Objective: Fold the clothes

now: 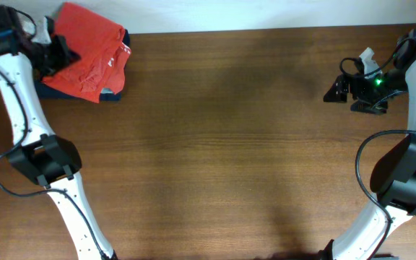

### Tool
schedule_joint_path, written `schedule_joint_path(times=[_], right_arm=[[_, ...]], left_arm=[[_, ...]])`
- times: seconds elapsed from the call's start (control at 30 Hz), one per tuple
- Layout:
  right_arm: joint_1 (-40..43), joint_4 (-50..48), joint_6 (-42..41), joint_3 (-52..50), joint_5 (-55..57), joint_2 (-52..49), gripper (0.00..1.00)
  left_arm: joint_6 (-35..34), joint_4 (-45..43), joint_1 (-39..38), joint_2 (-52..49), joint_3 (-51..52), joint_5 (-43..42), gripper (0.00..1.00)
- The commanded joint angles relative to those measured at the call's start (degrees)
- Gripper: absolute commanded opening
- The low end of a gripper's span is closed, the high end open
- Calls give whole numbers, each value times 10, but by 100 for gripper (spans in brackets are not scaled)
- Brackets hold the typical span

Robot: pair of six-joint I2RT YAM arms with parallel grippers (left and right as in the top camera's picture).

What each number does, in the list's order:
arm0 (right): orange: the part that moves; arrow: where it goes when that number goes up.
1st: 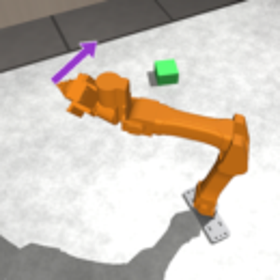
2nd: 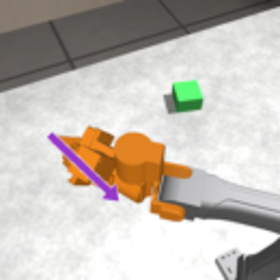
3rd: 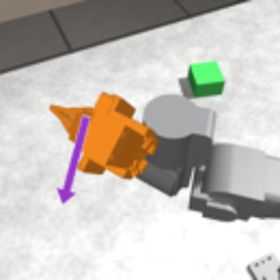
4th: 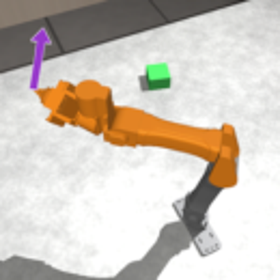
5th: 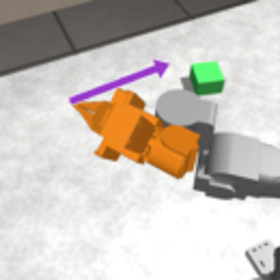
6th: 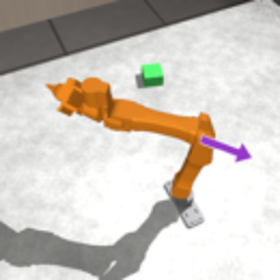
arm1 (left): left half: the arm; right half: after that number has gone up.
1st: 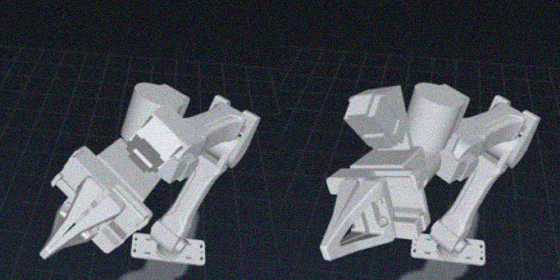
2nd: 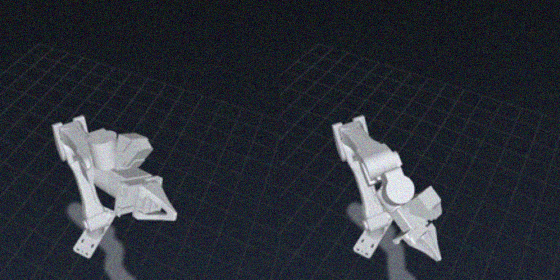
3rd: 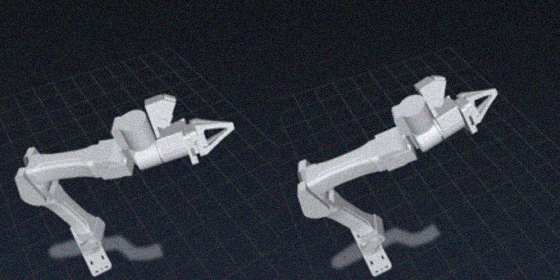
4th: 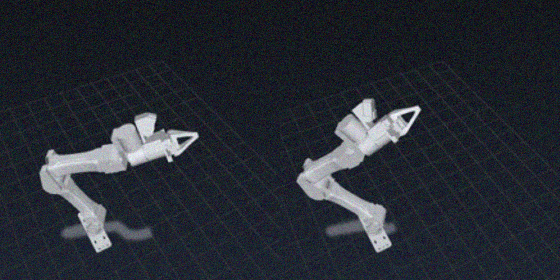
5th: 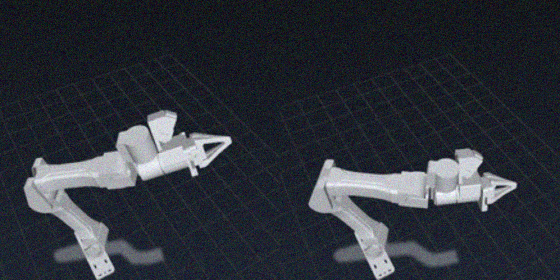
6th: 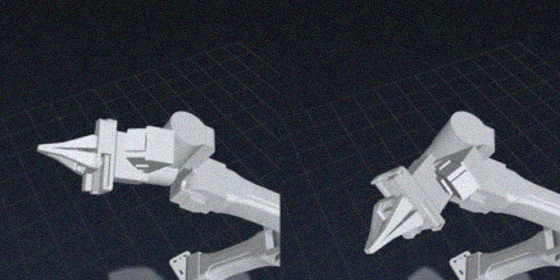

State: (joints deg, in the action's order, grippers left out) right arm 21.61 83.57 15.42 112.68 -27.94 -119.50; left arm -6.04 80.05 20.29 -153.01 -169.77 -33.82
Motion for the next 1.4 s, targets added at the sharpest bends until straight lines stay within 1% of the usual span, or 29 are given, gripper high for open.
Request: schedule_joint_path(times=[0.0, 0.1, 0.27, 0.47, 0.6, 0.7, 0.9, 1.13, 1.2, 1.23, 1.3, 1.33, 1.37], right_arm=[[2, 0, 2, 7, 2, 11, 99], [2, 0, 2, 7, 2, 11, 99], [2, 0, 2, 7, 2, 11, 98], [2, 0, 2, 7, 2, 11, 98], [2, 0, 2, 7, 2, 11, 99], [2, 0, 2, 7, 2, 11, 99], [2, 0, 2, 7, 2, 11, 98], [2, 0, 2, 7, 2, 11, 98], [2, 0, 2, 7, 2, 11, 99], [2, 0, 2, 7, 2, 11, 99], [2, 0, 2, 7, 2, 11, 99], [2, 0, 2, 7, 2, 11, 99], [2, 0, 2, 7, 2, 11, 98]], left_arm=[[-38, -16, 35, 49, -50, 2, 5], [-45, -15, 51, 49, -43, 22, 6], [-44, -28, 57, 48, 14, 71, 5], [-44, -97, 56, 48, 128, 78, 5], [-47, -130, 62, 48, 182, 78, 4], [-47, -130, 65, 49, 187, 77, 0], [-47, -130, 57, 71, 177, 46, 1], [-47, -130, 17, 163, 165, 43, 1], [-49, -131, -1, 190, 165, 57, 1], [-49, -132, -10, 200, 165, 65, 5], [-49, -132, -28, 215, 165, 81, 23], [-49, -133, -37, 218, 165, 87, 39], [-48, -132, -48, 219, 165, 88, 78]])
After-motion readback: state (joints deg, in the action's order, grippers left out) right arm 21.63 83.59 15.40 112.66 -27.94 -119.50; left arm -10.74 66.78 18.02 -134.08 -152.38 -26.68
